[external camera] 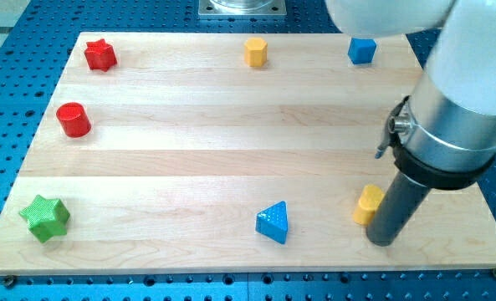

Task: Slide the hexagon towards the center of the board

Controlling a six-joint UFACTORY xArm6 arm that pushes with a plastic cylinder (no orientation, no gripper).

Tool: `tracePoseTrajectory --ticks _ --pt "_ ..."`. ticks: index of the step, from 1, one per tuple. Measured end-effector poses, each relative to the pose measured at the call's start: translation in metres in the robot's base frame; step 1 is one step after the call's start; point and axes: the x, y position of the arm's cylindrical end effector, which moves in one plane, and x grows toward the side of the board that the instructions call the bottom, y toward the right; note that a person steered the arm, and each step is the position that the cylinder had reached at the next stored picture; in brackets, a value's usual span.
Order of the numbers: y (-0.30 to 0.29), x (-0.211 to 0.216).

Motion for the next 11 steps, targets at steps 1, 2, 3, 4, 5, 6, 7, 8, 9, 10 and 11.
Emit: tracePoseTrajectory --ticks 1,2,3,4,5,6,7,8,9,10,11 --pt "-0.016 -0.008" --pt "-0.018 -0.04" --pt "0.0 -0.012" --pt "0.01 0.027" --pt "-0.023 0.027" --pt "-0.067 0.024" --pt "-0.097 0.015" --pt "-0.117 0.0" --pt "-0.114 0.011" --pt "-0.125 0.028" --pt "-0.172 0.028"
